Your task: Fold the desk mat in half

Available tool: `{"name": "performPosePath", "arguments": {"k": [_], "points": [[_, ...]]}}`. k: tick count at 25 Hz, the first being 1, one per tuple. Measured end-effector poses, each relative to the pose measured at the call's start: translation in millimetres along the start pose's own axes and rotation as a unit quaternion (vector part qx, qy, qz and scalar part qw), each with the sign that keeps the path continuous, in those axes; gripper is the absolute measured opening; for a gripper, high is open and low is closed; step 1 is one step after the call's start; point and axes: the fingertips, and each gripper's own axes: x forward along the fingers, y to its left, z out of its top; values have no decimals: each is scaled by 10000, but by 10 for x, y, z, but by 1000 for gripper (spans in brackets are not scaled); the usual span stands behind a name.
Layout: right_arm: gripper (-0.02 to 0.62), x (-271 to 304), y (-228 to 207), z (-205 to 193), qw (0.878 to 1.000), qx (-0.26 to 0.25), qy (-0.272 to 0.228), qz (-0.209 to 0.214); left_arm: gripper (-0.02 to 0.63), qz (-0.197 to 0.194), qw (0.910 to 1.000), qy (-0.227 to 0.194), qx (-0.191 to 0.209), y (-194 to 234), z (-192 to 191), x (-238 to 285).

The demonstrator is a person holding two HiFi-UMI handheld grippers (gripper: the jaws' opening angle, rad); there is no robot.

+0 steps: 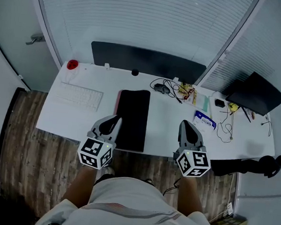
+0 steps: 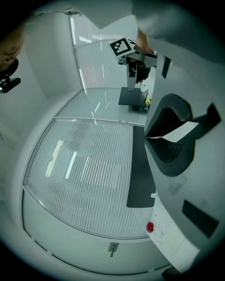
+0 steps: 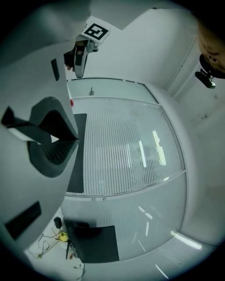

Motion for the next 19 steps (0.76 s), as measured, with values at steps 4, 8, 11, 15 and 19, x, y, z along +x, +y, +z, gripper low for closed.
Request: {"name": "performPosePath", "arguments": {"k": [4,8,11,15,19], "points": [[51,-40,-51,-40,9999,111,-24,38,21,105,9999,43,7,-52,-5,-7],[51,-73,-74,-75,9998,170,-25,142,21,169,9998,112,46,-120,-13,-2],[51,-88,-86,-116,9996,181,24,210,21,166,9998,131,66,-178,-10,20],[51,-106,-114,-151,9995,146,86,282,21,142,9998,129,105,-255,10,63],[51,-99,-146,-175,9993,131,124,334,21,122,9997,149,118,-310,1,101]]}}
